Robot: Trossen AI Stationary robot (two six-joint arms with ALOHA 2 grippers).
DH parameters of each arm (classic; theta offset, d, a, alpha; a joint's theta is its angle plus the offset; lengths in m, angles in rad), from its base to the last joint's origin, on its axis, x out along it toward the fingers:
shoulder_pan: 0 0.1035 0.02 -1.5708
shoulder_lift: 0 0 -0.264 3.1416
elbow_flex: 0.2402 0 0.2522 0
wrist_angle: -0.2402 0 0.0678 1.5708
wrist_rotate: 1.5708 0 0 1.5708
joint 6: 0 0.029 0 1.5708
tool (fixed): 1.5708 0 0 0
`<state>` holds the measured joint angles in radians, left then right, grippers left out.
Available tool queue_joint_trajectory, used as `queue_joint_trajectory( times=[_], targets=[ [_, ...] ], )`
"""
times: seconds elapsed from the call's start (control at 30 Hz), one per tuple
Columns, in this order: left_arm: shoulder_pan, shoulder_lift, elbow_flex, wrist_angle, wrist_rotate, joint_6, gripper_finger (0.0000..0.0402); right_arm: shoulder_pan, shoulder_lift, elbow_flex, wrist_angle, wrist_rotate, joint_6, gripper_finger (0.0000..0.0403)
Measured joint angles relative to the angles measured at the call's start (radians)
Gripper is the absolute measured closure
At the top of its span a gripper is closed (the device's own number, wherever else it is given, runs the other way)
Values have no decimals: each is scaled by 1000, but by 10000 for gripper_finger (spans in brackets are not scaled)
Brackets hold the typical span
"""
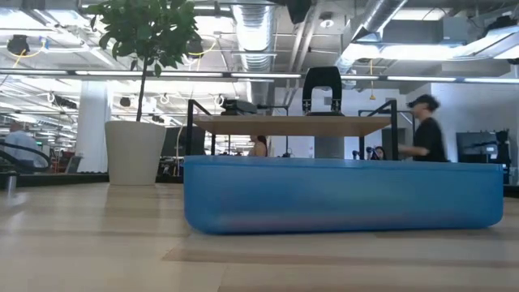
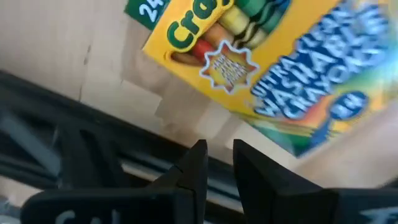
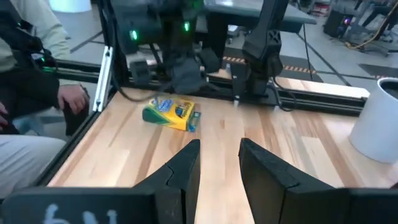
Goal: Pack school essentials
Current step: Put the yellow crayon box into the blue supply box
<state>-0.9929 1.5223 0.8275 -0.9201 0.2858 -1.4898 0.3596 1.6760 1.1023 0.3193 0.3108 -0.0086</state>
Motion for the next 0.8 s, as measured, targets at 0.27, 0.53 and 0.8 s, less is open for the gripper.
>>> queue_joint_trajectory(
  times=[0.27,0.53,0.8],
  targets=[
    [44,65,-14,109,-40,113,337,7,31,2,23,-56,32,269],
    [127,62,-14,136,-205,201,337,7,192,63,31,-135,61,269],
    [192,62,-14,241,-317,331,338,-31,346,282,-133,-236,61,269]
  ],
)
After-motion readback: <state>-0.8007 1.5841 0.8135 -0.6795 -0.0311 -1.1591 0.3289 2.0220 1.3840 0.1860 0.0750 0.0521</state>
